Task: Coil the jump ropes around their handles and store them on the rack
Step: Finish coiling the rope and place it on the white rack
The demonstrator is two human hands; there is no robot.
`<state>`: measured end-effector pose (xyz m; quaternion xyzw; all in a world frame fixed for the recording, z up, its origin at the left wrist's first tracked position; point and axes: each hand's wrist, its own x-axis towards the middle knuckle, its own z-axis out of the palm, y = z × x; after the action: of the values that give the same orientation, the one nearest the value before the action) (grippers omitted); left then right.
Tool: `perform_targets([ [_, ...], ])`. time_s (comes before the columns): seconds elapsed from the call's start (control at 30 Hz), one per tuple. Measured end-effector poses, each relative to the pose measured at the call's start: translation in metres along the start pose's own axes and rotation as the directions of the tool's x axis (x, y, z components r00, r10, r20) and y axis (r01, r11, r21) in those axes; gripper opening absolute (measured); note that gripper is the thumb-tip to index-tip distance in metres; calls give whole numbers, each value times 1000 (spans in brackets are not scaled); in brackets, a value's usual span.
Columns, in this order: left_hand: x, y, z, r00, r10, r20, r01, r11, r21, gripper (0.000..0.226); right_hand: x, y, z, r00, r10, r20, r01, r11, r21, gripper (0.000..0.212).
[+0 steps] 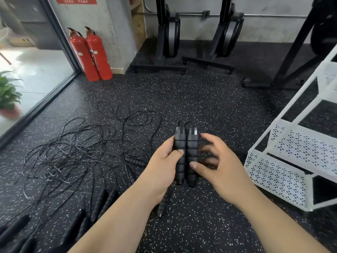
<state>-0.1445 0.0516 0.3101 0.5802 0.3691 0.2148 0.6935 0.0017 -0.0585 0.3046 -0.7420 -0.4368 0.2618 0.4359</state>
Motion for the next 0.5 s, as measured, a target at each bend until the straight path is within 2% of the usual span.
perform_targets([
  [0.13, -1, 3, 2, 999, -47, -8, 47, 997, 59, 26, -4, -2, 7, 999, -44, -9, 43, 995, -93, 86],
  [0.27, -1, -7, 8, 995, 38, -97, 4, 918, 397, 42, -11, -6, 19, 996, -88, -20, 84, 983, -164, 80],
  [0.4, 2, -8, -1, 993, 59, -102, 0, 866, 500, 44, -6, -13, 2, 986, -33, 165, 79, 957, -279, 94],
  [0.43, 2, -6, -5, 995, 60, -82, -3, 827, 563, 42, -4, -14, -6, 983, -29, 181, 90, 936, -340, 97],
  [0.5, 1, -1, -12, 997, 73, -27, -31, 697, 716, 41, -1, -14, -17, 990, -100, 102, 139, 842, -522, 101],
])
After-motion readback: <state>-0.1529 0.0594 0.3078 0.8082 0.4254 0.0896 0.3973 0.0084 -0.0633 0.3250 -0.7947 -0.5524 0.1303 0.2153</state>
